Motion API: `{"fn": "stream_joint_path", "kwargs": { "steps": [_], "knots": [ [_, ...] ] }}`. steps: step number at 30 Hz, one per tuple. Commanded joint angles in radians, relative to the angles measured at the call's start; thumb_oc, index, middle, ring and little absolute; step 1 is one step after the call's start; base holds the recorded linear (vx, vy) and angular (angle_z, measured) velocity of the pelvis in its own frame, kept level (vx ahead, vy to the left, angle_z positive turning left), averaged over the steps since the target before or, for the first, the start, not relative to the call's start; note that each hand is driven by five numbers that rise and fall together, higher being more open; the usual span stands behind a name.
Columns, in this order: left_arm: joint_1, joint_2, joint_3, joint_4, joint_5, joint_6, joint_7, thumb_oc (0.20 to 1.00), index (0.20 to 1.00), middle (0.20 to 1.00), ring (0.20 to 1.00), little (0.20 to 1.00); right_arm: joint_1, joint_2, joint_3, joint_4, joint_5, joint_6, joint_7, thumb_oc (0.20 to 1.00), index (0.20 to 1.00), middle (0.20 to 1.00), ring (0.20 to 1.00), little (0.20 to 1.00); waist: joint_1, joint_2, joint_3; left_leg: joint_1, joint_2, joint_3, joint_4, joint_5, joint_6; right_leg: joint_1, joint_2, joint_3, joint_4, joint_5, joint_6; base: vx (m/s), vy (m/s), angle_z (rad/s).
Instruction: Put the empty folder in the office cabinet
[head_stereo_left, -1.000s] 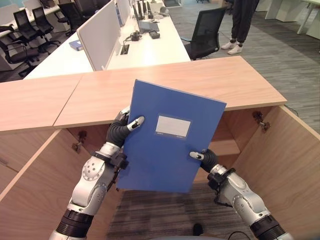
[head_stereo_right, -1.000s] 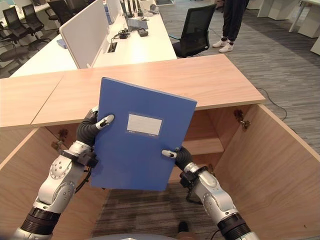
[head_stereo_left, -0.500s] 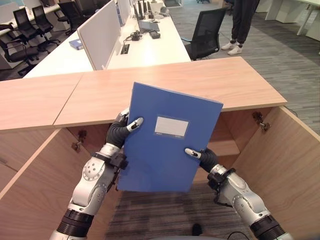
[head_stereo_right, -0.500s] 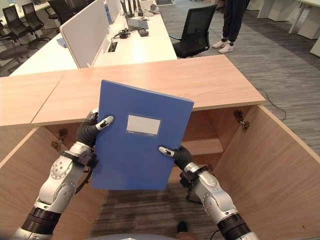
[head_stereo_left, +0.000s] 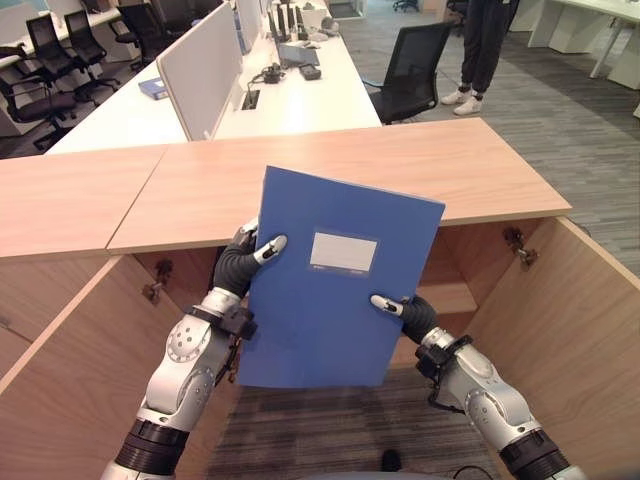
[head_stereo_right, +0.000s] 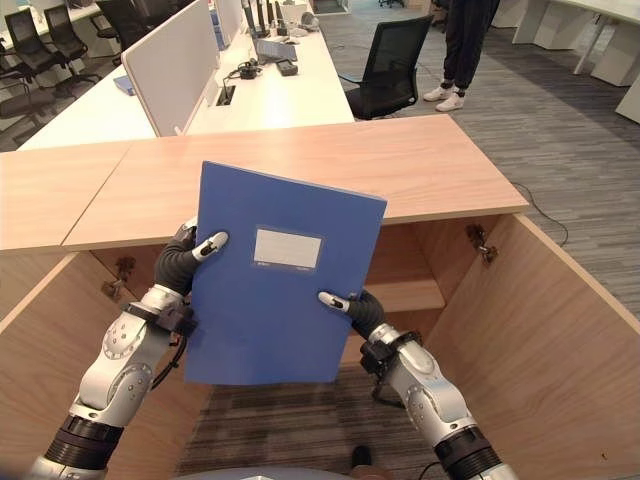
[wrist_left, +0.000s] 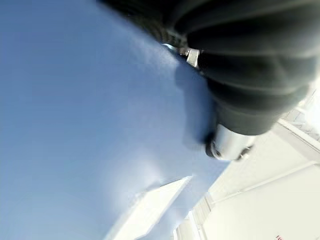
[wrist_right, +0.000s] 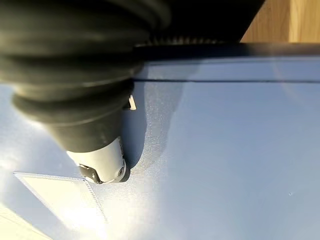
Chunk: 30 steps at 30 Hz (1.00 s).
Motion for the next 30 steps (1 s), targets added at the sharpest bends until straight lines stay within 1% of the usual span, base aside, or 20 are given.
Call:
{"fn": "stream_joint_path", "kwargs": {
  "steps": [1, 2, 4, 5, 7, 8, 9, 10, 11, 12, 15, 16, 17, 18, 20, 21, 22, 25, 27, 30],
  "knots": [
    [-0.058, 0.005, 0.013, -0.012, 0.031, -0.055, -0.035, 1.0, 1.0, 1.0, 1.0, 1.0, -0.071, 0.045, 0.0, -0.073, -0.044, -0.023, 0.054, 0.2, 0.2, 0.2, 0.2, 0.2, -0.006, -0.031, -0.004, -0.043, 0.002, -0.01, 0.012, -0.015, -0.02, 0.124, -0.051, 0.009, 0.028, -0.183, 0.064, 0.0, 0.0, 0.0],
    [-0.041, 0.03, 0.046, 0.0, 0.085, -0.067, -0.041, 1.0, 1.0, 1.0, 1.0, 1.0, -0.053, 0.034, -0.033, -0.071, -0.066, -0.028, 0.058, 0.2, 0.2, 0.2, 0.2, 0.2, -0.003, -0.03, -0.005, -0.044, 0.003, -0.012, 0.012, -0.015, -0.02, 0.125, -0.052, 0.006, 0.027, -0.184, 0.064, 0.03, -0.001, 0.0],
    [-0.023, 0.042, 0.071, 0.015, 0.096, -0.068, -0.055, 1.0, 1.0, 1.0, 1.0, 1.0, -0.041, 0.026, -0.053, -0.074, -0.086, -0.032, 0.059, 0.2, 0.2, 0.2, 0.2, 0.2, -0.001, -0.03, -0.007, -0.043, 0.002, -0.013, 0.012, -0.015, -0.021, 0.126, -0.052, 0.005, 0.026, -0.184, 0.065, 0.02, -0.001, 0.0],
    [0.005, 0.059, 0.118, 0.049, 0.101, -0.07, -0.083, 1.0, 1.0, 1.0, 1.0, 1.0, -0.03, 0.013, -0.103, -0.093, -0.122, -0.048, 0.056, 0.2, 0.2, 0.2, 0.2, 0.2, 0.0, -0.028, -0.007, -0.051, 0.003, -0.014, 0.012, -0.003, -0.021, 0.118, -0.051, 0.004, 0.029, -0.175, 0.064, 0.0, 0.0, 0.0],
    [0.025, 0.065, 0.138, 0.075, 0.098, -0.066, -0.102, 1.0, 1.0, 1.0, 1.0, 1.0, -0.025, 0.007, -0.129, -0.107, -0.155, -0.059, 0.053, 0.2, 0.2, 0.2, 0.2, 0.2, 0.001, -0.027, -0.009, -0.051, 0.002, -0.015, 0.012, -0.004, -0.021, 0.117, -0.051, 0.004, 0.028, -0.175, 0.066, 0.0, 0.0, 0.0],
    [0.051, 0.071, 0.157, 0.1, 0.092, -0.06, -0.118, 1.0, 1.0, 1.0, 1.0, 1.0, -0.022, -0.001, -0.154, -0.121, -0.202, -0.076, 0.042, 0.2, 0.2, 0.2, 0.2, 0.2, 0.002, -0.024, -0.009, -0.051, 0.002, -0.015, 0.012, -0.005, -0.02, 0.116, -0.051, 0.004, 0.029, -0.176, 0.067, 0.04, 0.018, 0.02],
    [0.1, 0.08, 0.186, 0.143, 0.094, -0.048, -0.147, 1.0, 1.0, 1.0, 1.0, 1.0, -0.02, -0.021, -0.203, -0.153, -0.307, -0.109, 0.017, 0.2, 0.2, 0.2, 0.2, 0.2, 0.003, -0.019, -0.01, -0.052, 0.002, -0.015, 0.012, -0.005, -0.019, 0.114, -0.052, 0.005, 0.03, -0.176, 0.068, 0.03, 0.016, 0.01],
    [0.1, 0.08, 0.186, 0.143, 0.094, -0.048, -0.147, 1.0, 1.0, 1.0, 1.0, 1.0, -0.018, -0.02, -0.203, -0.154, -0.308, -0.108, 0.017, 0.2, 0.2, 0.2, 0.2, 0.2, 0.003, -0.019, -0.011, -0.052, 0.002, -0.015, 0.012, -0.005, -0.019, 0.114, -0.052, 0.005, 0.03, -0.176, 0.068, 0.0, 0.0, 0.0],
    [0.158, 0.077, 0.207, 0.212, 0.078, -0.03, -0.183, 1.0, 1.0, 1.0, 1.0, 1.0, -0.007, -0.032, -0.248, -0.183, -0.39, -0.135, -0.001, 0.2, 0.2, 0.2, 0.2, 0.2, 0.003, -0.012, -0.008, -0.051, 0.002, -0.017, 0.012, -0.006, -0.017, 0.114, -0.052, 0.006, 0.029, -0.177, 0.07, 0.0, 0.0, 0.0],
    [0.18, 0.068, 0.209, 0.246, 0.063, -0.018, -0.196, 1.0, 1.0, 1.0, 1.0, 1.0, -0.002, -0.031, -0.253, -0.184, -0.42, -0.141, -0.008, 0.2, 0.2, 0.2, 0.2, 0.2, 0.004, -0.01, -0.008, -0.052, 0.001, -0.017, 0.012, -0.005, -0.016, 0.114, -0.052, 0.007, 0.03, -0.177, 0.07, 0.0, 0.0, 0.0],
    [0.232, 0.055, 0.195, 0.345, 0.052, 0.012, -0.218, 1.0, 1.0, 1.0, 1.0, 1.0, 0.002, -0.023, -0.238, -0.174, -0.47, -0.146, -0.014, 0.2, 0.2, 0.2, 0.2, 0.2, 0.006, -0.004, -0.002, -0.055, 0.001, -0.018, 0.012, -0.002, -0.013, 0.109, -0.051, 0.007, 0.034, -0.176, 0.07, 0.0, 0.0, 0.0],
    [0.25, 0.051, 0.189, 0.378, 0.053, 0.022, -0.225, 1.0, 1.0, 1.0, 1.0, 1.0, 0.003, -0.024, -0.229, -0.17, -0.487, -0.146, -0.014, 0.2, 0.2, 0.2, 0.2, 0.2, 0.008, -0.003, 0.0, -0.049, 0.0, -0.018, 0.012, -0.012, -0.013, 0.117, -0.052, 0.006, 0.031, -0.184, 0.071, 0.0, 0.0, 0.0],
    [0.249, 0.051, 0.19, 0.379, 0.053, 0.021, -0.225, 1.0, 1.0, 1.0, 1.0, 1.0, 0.002, -0.024, -0.229, -0.17, -0.488, -0.146, -0.014, 0.2, 0.2, 0.2, 0.2, 0.2, 0.008, -0.003, 0.0, -0.056, 0.001, -0.018, 0.012, -0.001, -0.013, 0.108, -0.051, 0.007, 0.034, -0.175, 0.07, 0.0, 0.0, 0.0],
    [0.268, 0.046, 0.178, 0.417, 0.061, 0.032, -0.233, 1.0, 1.0, 1.0, 1.0, 1.0, 0.001, -0.025, -0.221, -0.167, -0.503, -0.147, -0.011, 0.2, 0.2, 0.2, 0.2, 0.2, 0.01, -0.003, 0.002, -0.052, 0.0, -0.018, 0.012, -0.011, -0.013, 0.115, -0.052, 0.006, 0.032, -0.184, 0.071, -0.06, -0.005, 0.0],
    [0.293, 0.038, 0.155, 0.5, 0.079, 0.047, -0.249, 1.0, 1.0, 1.0, 1.0, 1.0, 0.0, -0.028, -0.204, -0.161, -0.518, -0.147, -0.008, 0.2, 0.2, 0.2, 0.2, 0.2, 0.011, 0.0, 0.008, -0.061, 0.0, -0.017, 0.012, 0.002, -0.011, 0.104, -0.049, 0.008, 0.038, -0.176, 0.07, 0.0, 0.0, 0.0],
    [0.308, 0.03, 0.12, 0.581, 0.123, 0.057, -0.256, 1.0, 1.0, 1.0, 1.0, 1.0, 0.003, -0.026, -0.186, -0.146, -0.528, -0.146, -0.006, 0.2, 0.2, 0.2, 0.2, 0.2, 0.012, 0.0, 0.011, -0.056, -0.001, -0.019, 0.012, -0.009, -0.01, 0.11, -0.05, 0.007, 0.037, -0.185, 0.072, 0.0, 0.0, 0.0],
    [0.307, 0.03, 0.119, 0.583, 0.124, 0.055, -0.256, 1.0, 1.0, 1.0, 1.0, 1.0, 0.003, -0.026, -0.186, -0.146, -0.528, -0.146, -0.006, 0.2, 0.2, 0.2, 0.2, 0.2, 0.012, 0.001, 0.011, -0.055, -0.001, -0.019, 0.012, -0.009, -0.01, 0.11, -0.05, 0.007, 0.037, -0.185, 0.072, 0.0, 0.0, 0.0],
    [0.31, 0.014, 0.052, 0.72, 0.254, 0.052, -0.26, 1.0, 1.0, 1.0, 1.0, 1.0, 0.0, -0.034, -0.146, -0.093, -0.565, -0.15, -0.008, 0.2, 0.2, 0.2, 0.2, 0.2, 0.012, 0.0, 0.016, -0.06, -0.001, -0.02, 0.012, -0.007, -0.008, 0.101, -0.051, 0.009, 0.042, -0.185, 0.073, 0.0, 0.0, 0.0],
    [0.303, 0.005, 0.04, 0.757, 0.283, 0.045, -0.257, 1.0, 1.0, 1.0, 1.0, 1.0, 0.002, -0.039, -0.14, -0.078, -0.574, -0.151, -0.012, 0.2, 0.2, 0.2, 0.2, 0.2, 0.011, 0.001, 0.017, -0.063, -0.002, -0.021, 0.012, -0.007, -0.008, 0.099, -0.051, 0.008, 0.044, -0.186, 0.073, 0.0, 0.0, 0.0],
    [0.26, -0.044, 0.015, 0.914, 0.388, 0.034, -0.203, 1.0, 1.0, 1.0, 1.0, 1.0, 0.011, -0.043, -0.092, 0.009, -0.595, -0.142, -0.016, 0.2, 0.2, 0.2, 0.2, 0.2, 0.011, -0.003, 0.021, -0.068, -0.003, -0.026, 0.012, -0.006, -0.007, 0.092, -0.05, 0.005, 0.05, -0.187, 0.073, 0.0, 0.0, 0.0]
  ]
}}
